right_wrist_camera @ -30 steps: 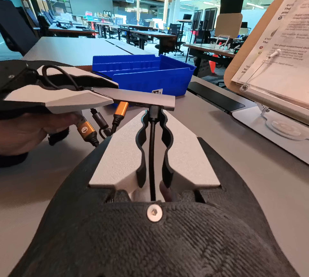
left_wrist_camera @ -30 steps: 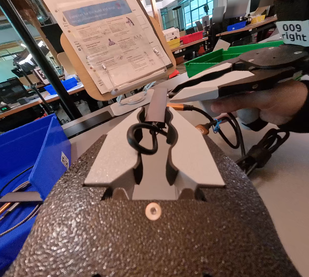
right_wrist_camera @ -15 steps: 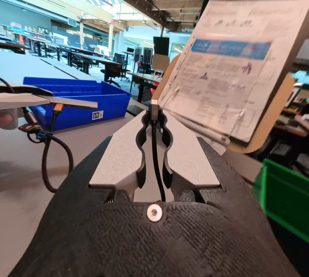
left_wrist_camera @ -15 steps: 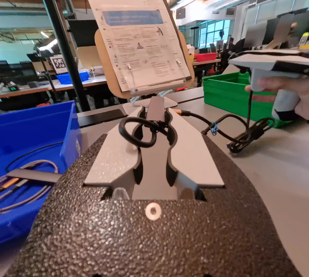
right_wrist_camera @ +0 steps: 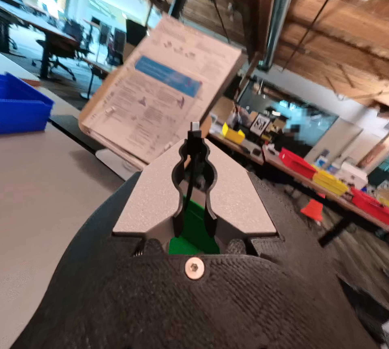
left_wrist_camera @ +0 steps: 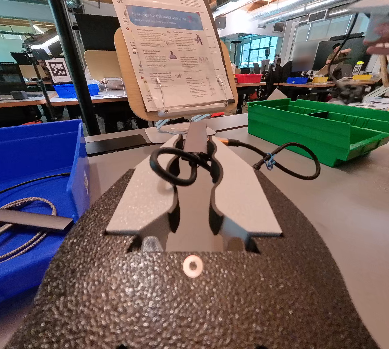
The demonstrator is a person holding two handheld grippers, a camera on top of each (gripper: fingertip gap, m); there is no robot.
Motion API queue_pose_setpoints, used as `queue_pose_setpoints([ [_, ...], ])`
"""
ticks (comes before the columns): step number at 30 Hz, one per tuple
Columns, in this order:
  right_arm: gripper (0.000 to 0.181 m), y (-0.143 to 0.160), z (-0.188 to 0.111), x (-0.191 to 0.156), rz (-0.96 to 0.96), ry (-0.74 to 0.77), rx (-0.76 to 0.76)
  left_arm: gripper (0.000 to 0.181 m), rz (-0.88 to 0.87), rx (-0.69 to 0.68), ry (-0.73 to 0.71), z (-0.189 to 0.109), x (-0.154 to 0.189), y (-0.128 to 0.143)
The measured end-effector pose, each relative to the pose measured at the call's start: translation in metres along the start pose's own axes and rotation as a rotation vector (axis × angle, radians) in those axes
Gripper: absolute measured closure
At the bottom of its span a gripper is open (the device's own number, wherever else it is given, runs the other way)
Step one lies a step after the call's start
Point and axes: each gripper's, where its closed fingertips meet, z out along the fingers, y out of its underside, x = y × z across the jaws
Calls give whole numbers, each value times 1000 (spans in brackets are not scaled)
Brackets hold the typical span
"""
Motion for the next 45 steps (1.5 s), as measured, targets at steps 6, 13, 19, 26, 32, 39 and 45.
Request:
queue_pose_setpoints([
  [6, 172, 102, -9, -10, -18, -66, -358, 159, -28, 11, 6, -1, -3, -1],
  [13, 172, 151, -46, -28, -34, -133, -595, 159, -38, 12, 20, -1, -2, 0],
  [19, 168, 206, -72, -56, -11, -312, -821, 159, -36, 10, 37, 1, 3, 1],
  [26, 116, 197, -76, -74, 31, -386, -867, 159, -53, 10, 29, 0, -1, 2],
  [32, 119, 171, -69, -84, -95, -280, -820, 159, -61, 8, 37, 1, 1, 3],
  [39, 105, 23, -30, -210, 262, -436, -160, 160, -48, 7, 44, 2, 2, 3],
  [45, 108, -12, 12, -325, 360, -574, 86, 159, 23, 18, 59, 2, 11, 1],
])
